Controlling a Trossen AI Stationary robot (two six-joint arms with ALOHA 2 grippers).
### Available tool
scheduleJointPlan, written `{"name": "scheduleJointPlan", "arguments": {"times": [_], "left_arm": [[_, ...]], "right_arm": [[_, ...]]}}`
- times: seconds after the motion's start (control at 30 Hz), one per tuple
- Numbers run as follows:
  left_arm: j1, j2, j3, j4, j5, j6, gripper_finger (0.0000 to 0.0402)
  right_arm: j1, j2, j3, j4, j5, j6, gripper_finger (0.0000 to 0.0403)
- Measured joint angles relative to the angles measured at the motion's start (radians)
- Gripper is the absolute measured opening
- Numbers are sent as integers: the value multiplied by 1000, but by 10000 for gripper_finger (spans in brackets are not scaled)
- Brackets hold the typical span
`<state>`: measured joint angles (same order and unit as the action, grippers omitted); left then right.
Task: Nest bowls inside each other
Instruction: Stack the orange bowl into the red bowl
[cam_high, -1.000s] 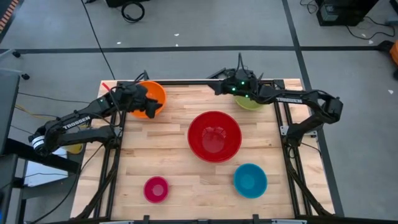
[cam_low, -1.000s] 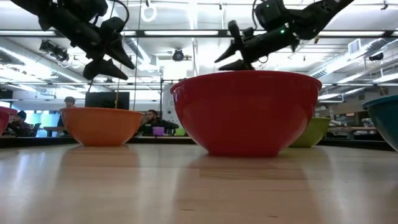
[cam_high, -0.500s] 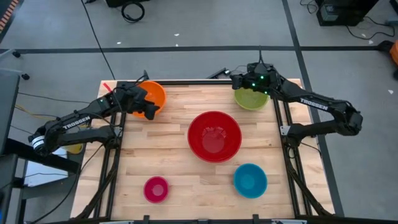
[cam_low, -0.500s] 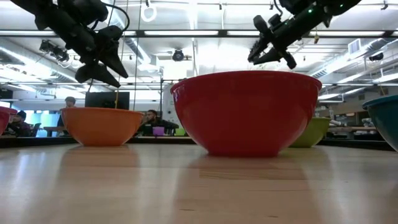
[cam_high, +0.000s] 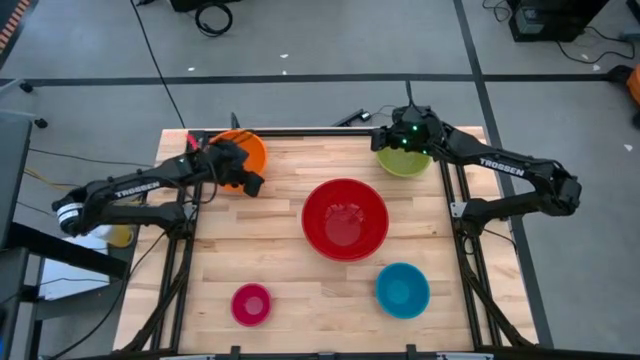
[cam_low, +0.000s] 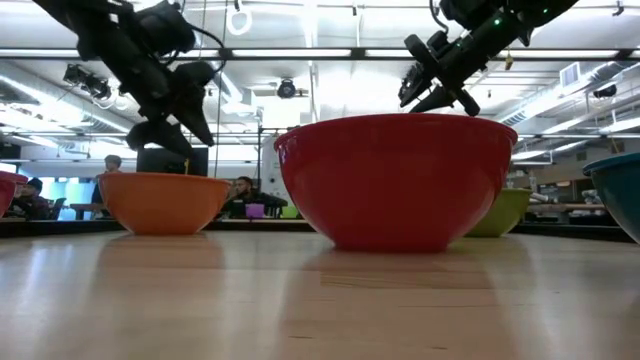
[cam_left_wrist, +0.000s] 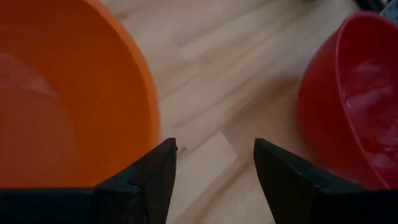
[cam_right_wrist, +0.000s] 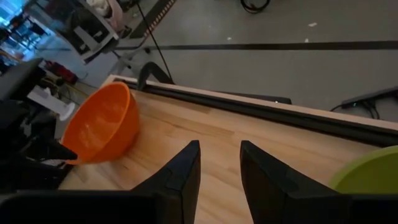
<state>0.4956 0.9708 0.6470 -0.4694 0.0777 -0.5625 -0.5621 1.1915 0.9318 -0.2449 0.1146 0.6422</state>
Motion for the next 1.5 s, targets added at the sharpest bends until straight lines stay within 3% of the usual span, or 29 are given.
{"name": "scheduleJointPlan", "arguments": {"times": [0.27, 0.63, 0.97, 1.2, 1.5], "left_arm": [[-121, 76, 0, 111, -2, -122, 217], [-210, 68, 19, 97, -64, -156, 192], [-209, 68, 132, 60, -104, -20, 185], [-209, 71, 142, -4, -108, 127, 185], [-209, 89, 142, -73, -145, 200, 187]], "right_arm": [[0, 0, 0, -5, 5, -53, 119], [0, 0, 0, -5, 24, -63, 119], [5, 0, 0, -5, 23, -37, 119], [49, 0, 0, -5, 19, -11, 119], [98, 0, 0, -5, 76, -13, 119]]}}
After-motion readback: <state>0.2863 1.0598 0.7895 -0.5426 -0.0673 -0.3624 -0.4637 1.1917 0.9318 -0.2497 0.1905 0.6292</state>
